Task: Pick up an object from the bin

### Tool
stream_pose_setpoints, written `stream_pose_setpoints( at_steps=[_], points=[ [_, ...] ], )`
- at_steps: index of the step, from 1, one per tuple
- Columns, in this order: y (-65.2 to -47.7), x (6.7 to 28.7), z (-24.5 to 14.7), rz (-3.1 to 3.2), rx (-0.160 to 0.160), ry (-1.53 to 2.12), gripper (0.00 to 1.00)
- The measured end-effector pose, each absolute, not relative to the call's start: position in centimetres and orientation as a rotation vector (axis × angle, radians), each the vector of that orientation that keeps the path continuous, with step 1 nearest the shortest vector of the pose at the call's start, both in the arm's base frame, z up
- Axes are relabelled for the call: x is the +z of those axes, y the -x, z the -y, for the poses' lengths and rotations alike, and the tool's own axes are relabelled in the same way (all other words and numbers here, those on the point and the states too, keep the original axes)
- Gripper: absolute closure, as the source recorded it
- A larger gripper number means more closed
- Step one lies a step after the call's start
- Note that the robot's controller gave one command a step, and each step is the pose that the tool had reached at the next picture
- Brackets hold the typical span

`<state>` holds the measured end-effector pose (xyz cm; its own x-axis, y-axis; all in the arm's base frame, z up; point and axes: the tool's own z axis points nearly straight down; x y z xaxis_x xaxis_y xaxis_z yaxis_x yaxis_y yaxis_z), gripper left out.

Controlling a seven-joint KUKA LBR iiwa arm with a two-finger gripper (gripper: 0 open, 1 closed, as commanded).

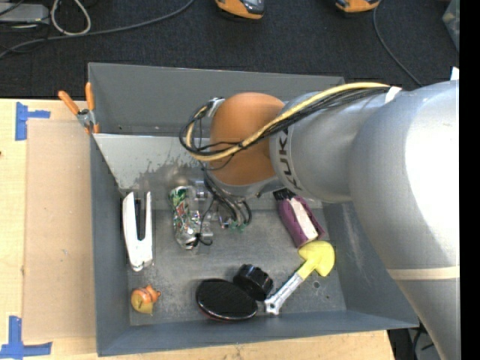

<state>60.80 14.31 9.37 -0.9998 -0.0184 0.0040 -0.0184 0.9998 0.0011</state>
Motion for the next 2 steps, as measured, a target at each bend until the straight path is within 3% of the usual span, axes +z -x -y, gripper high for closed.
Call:
stream_pose_setpoints(
  at_steps=[1, 2],
  points=[
    [-61.7, 9.1, -14.3, 3.143, -0.003, -0.070, 0.00],
    [-59.9, 8.7, -10.8, 3.135, -0.005, -0.338, 1.00]
  ],
)
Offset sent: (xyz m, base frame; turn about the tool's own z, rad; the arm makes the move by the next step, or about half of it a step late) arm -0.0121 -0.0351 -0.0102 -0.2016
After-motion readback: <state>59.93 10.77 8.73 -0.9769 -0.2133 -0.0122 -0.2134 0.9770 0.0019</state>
